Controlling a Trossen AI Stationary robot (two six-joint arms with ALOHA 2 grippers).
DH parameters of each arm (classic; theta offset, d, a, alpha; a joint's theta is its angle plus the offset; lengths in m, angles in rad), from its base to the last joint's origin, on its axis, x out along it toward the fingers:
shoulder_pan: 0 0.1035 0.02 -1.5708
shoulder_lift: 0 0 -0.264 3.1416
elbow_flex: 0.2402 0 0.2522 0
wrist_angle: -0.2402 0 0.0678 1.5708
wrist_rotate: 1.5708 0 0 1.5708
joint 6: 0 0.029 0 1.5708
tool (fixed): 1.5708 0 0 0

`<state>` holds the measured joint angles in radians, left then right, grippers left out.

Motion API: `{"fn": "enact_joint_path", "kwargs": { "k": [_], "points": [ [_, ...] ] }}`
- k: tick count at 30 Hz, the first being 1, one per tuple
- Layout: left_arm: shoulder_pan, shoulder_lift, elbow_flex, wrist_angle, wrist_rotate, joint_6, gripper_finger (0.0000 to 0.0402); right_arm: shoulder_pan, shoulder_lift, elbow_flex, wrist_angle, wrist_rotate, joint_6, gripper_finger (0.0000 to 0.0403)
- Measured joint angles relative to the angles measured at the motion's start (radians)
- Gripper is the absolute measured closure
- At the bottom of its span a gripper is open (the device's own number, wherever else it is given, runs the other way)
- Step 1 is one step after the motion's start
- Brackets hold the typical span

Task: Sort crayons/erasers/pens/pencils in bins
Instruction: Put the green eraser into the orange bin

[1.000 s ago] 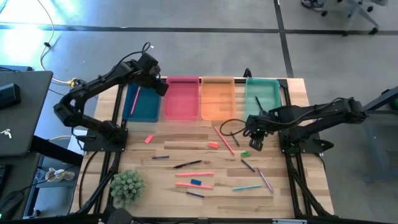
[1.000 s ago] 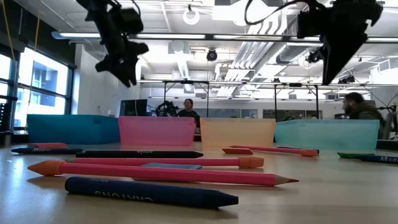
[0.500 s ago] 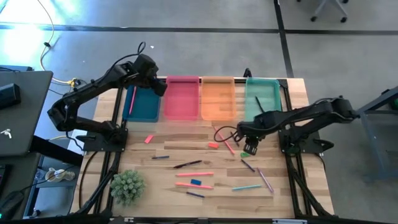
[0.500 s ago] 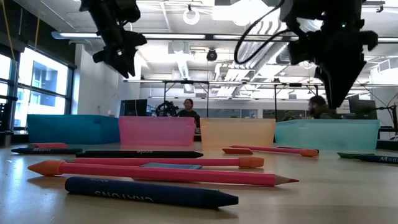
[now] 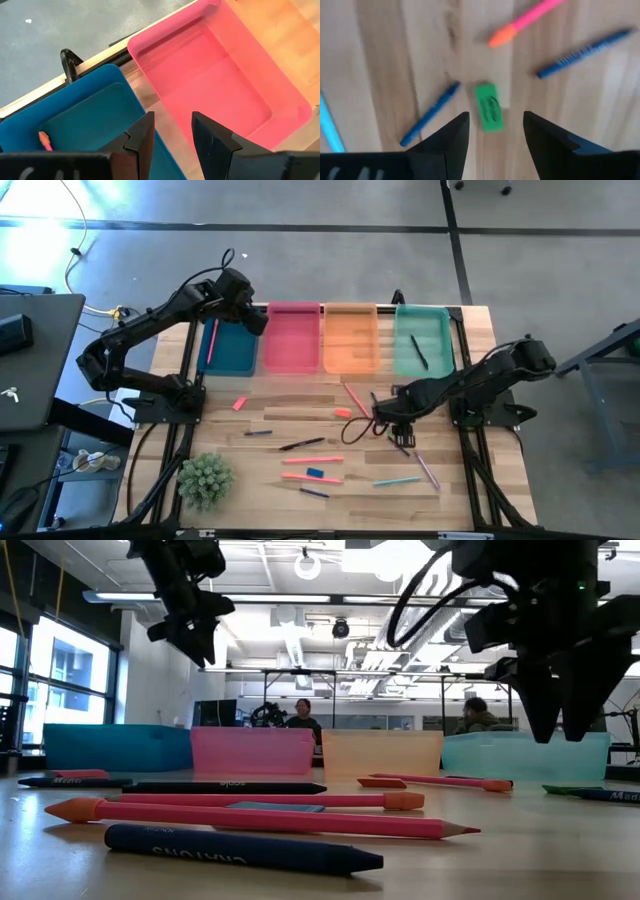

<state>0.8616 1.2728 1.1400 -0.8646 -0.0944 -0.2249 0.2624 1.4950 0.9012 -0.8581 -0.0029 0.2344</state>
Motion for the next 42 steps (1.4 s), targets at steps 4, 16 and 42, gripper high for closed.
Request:
{"fn": "enact_joint_path", "kwargs": {
  "k": [4, 16, 42],
  "points": [
    [0.0, 0.0, 0.0, 0.0, 0.0, 0.0, 0.0284, 0.032, 0.026, 0.0, 0.029, 0.027, -0.007, 0.022],
    [0.0, 0.0, 0.0, -0.002, 0.001, 0.0, 0.0284, 0.066, 0.183, 0.0, 0.036, 0.037, 0.061, 0.0219],
    [0.0, 0.0, 0.0, -0.008, 0.004, 0.001, 0.0284, 0.026, 0.204, 0.001, 0.032, 0.029, 0.045, 0.0389]
  ]
}}
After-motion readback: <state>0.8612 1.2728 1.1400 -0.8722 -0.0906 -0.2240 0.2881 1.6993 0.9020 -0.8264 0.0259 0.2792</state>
